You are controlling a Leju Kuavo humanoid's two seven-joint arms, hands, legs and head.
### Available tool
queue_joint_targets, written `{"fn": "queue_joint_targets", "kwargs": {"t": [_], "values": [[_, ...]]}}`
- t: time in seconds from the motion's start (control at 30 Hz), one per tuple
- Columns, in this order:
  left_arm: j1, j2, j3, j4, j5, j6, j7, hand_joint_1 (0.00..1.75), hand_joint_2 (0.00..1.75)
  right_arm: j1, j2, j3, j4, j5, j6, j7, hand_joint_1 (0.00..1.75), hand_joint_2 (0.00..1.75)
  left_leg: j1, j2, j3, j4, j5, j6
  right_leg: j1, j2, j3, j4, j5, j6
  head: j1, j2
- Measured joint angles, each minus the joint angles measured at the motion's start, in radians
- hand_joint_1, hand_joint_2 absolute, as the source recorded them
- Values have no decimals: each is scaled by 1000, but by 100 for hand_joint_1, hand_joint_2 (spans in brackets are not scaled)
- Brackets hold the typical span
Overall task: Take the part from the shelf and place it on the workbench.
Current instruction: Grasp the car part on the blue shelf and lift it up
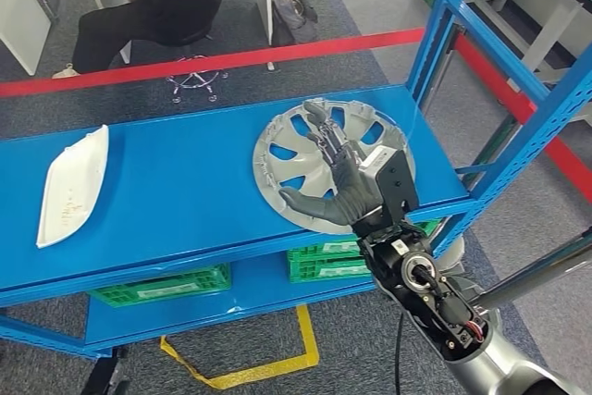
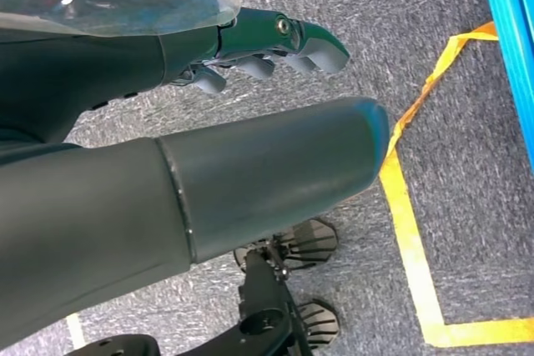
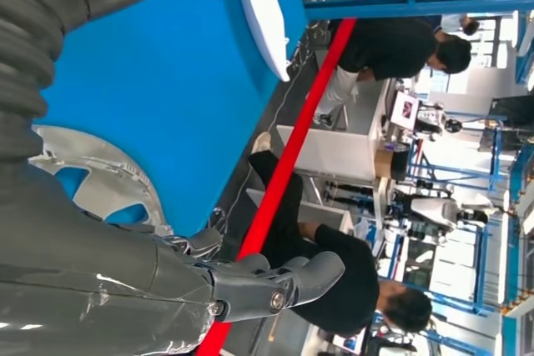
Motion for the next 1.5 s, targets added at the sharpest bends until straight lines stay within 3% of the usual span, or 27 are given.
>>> {"fn": "queue_joint_targets", "kwargs": {"t": [0.1, 0.17, 1.0, 1.5], "values": [[-1, 0, 0, 0, -1, 0, 0, 0, 0, 1, 0, 0, 0, 0, -1, 1, 0, 175, -1, 0, 0, 1, 0, 2, -2, 0, 0, -2, 0, 12, 0, 0], [-1, 0, 0, 0, -1, 0, 0, 0, 0, 1, 0, 0, 0, 1, -1, 2, 0, 175, -1, 0, 1, 1, 0, 2, -2, 0, 0, -2, 0, 14, 0, 0], [-2, 0, 0, 0, -3, 2, 0, 0, 0, 2, -3, 0, -1, 20, 8, 27, 0, 175, 0, 0, 4, -4, 1, 0, 2, 0, 0, 0, -1, 14, 0, 0], [0, -12, 0, 0, -24, 0, 4, 0, 0, -12, -61, 7, -14, 97, 25, 193, 0, 175, 0, 0, 4, -4, 1, 0, 2, 0, 1, 0, -1, 14, 0, 0]]}}
